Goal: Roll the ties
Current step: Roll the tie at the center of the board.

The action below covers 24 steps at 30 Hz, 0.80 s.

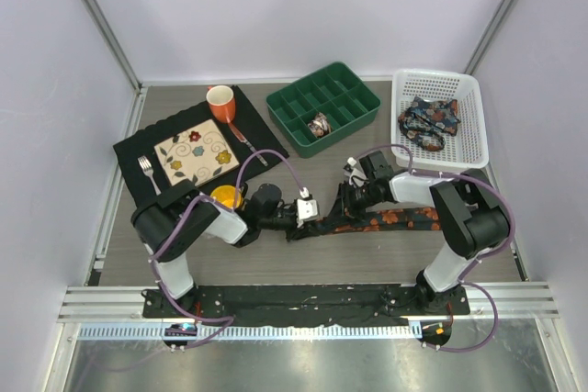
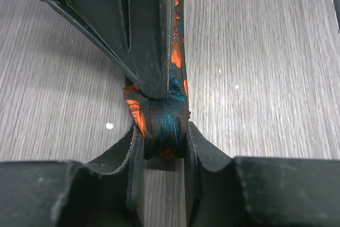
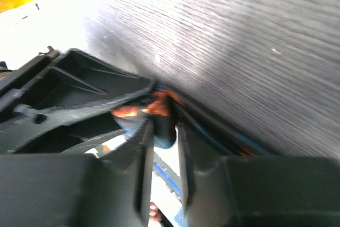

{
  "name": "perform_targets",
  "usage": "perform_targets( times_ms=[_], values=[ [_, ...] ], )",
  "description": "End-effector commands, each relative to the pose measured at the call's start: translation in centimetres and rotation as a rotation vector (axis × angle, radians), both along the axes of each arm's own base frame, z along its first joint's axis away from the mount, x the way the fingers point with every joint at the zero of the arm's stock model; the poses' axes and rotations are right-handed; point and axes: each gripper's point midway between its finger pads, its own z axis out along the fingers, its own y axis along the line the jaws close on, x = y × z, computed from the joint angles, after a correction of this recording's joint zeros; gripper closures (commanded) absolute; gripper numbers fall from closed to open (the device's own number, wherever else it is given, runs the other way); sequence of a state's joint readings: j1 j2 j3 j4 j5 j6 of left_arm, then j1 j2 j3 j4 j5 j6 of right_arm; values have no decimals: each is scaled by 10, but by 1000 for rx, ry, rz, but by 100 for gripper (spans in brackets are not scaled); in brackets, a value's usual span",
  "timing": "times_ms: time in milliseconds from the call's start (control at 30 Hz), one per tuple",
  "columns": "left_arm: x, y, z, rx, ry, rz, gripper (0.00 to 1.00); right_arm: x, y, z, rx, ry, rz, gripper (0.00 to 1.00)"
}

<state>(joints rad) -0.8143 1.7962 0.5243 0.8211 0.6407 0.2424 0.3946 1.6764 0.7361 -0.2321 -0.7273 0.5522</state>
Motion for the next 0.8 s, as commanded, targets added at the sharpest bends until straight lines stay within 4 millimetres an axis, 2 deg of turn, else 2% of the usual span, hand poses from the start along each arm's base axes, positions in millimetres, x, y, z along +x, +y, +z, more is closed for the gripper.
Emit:
perform_targets(
  times_ms=[0, 167, 600, 767],
  values=[
    [-13, 23, -11, 94, -14, -7, 81, -1, -19, -22, -124, -78, -47, 66],
    [-17, 27, -17, 115, 7, -5, 85, 7, -2, 7, 16, -139, -98, 64],
    [-15, 24, -20, 128, 9, -25, 85, 16, 18, 36, 183, -185, -76, 62],
    [-12, 22, -21, 133, 14, -16, 85, 9, 20, 35, 196, -165, -37, 60]
  ],
)
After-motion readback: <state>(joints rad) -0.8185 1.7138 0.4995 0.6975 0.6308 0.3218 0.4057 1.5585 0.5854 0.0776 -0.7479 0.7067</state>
